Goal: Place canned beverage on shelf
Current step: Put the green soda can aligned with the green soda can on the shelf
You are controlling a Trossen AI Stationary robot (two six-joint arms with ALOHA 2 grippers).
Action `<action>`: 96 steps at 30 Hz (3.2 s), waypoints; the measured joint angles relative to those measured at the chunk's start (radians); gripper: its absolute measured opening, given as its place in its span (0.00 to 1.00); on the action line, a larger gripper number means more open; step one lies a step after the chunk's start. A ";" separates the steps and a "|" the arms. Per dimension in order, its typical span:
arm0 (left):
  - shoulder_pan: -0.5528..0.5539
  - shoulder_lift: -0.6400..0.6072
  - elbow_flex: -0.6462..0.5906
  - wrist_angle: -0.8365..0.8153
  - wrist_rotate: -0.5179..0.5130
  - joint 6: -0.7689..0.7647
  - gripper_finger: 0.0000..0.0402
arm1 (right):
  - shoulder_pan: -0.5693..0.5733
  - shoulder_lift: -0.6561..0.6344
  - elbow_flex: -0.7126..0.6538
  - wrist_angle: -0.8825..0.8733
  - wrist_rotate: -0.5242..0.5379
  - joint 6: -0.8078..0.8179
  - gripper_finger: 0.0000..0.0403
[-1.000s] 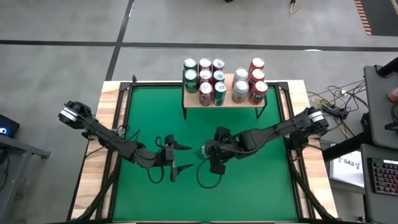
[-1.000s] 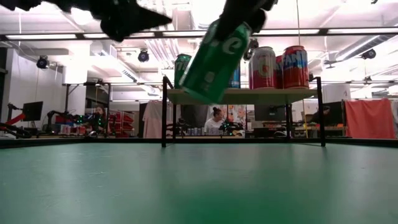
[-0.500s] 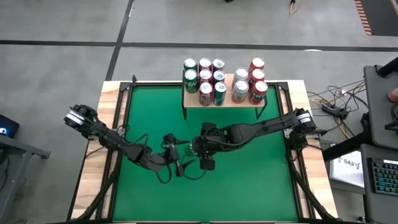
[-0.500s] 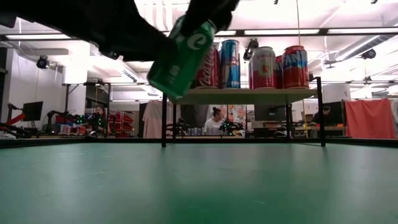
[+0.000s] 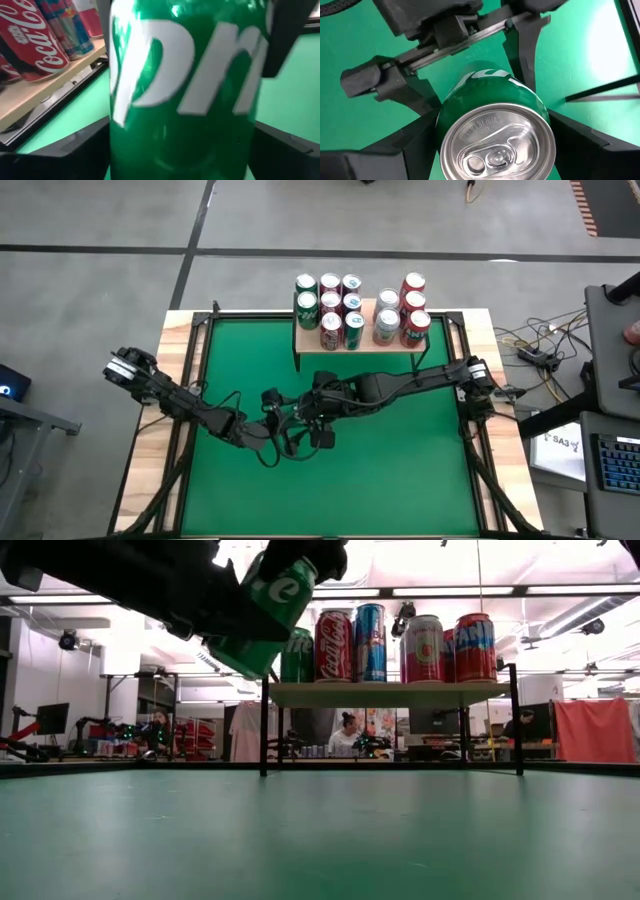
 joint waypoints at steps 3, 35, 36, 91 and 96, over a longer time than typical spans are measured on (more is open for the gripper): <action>-0.001 -0.001 0.000 0.001 -0.010 0.000 0.80 | 0.000 0.009 0.014 0.001 0.000 -0.011 0.74; 0.207 -0.273 -0.102 0.297 0.353 0.289 0.70 | -0.003 -0.220 0.076 0.027 0.093 -0.118 0.95; 0.226 -0.273 -0.108 0.316 0.378 0.289 0.70 | -0.003 -0.227 0.069 0.031 0.097 -0.124 0.95; 0.705 -0.090 -0.105 0.515 0.630 0.097 0.70 | -0.101 -0.641 -0.796 0.812 0.183 -0.206 0.95; 0.704 -0.071 -0.088 0.509 0.631 0.101 0.71 | -0.101 -0.640 -0.814 0.824 0.183 -0.197 0.95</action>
